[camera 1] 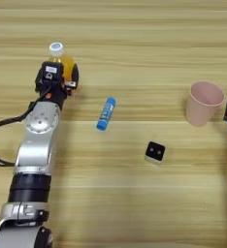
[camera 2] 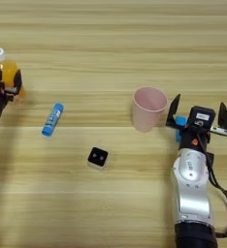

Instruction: Move the objects on the table

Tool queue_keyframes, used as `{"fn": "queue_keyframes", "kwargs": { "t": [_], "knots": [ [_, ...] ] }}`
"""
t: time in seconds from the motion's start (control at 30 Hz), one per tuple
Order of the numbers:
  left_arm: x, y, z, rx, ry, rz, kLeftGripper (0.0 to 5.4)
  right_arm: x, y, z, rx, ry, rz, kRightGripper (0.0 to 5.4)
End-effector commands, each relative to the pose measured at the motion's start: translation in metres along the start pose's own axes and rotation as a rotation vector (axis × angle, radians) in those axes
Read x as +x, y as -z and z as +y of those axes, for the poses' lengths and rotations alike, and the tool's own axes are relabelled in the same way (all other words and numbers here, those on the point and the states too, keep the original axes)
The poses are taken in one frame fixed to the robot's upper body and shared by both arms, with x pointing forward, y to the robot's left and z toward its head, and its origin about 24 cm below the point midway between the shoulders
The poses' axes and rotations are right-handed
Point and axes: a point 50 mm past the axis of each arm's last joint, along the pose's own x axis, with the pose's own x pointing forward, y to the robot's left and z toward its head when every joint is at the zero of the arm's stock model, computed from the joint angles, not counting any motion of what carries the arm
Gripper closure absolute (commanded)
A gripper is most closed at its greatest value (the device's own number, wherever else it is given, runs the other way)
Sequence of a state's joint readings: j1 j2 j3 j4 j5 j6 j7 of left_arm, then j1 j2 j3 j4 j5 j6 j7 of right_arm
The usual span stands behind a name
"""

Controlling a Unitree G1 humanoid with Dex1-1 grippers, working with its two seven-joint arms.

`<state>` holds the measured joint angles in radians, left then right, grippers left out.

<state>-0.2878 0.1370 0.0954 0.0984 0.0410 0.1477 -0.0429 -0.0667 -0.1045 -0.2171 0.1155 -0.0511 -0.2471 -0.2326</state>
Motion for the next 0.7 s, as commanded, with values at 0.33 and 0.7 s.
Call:
{"fn": "queue_keyframes", "kwargs": {
  "t": [0.33,0.7],
  "knots": [
    [-0.013,0.020,-0.011,0.008,0.043,0.051,1.99,0.003,-0.001,-0.001,-0.005,0.002,-0.003,0.00],
    [-0.009,0.031,-0.031,-0.001,0.108,0.076,1.99,0.003,-0.001,-0.002,-0.005,0.001,-0.003,0.00]
  ]
}}
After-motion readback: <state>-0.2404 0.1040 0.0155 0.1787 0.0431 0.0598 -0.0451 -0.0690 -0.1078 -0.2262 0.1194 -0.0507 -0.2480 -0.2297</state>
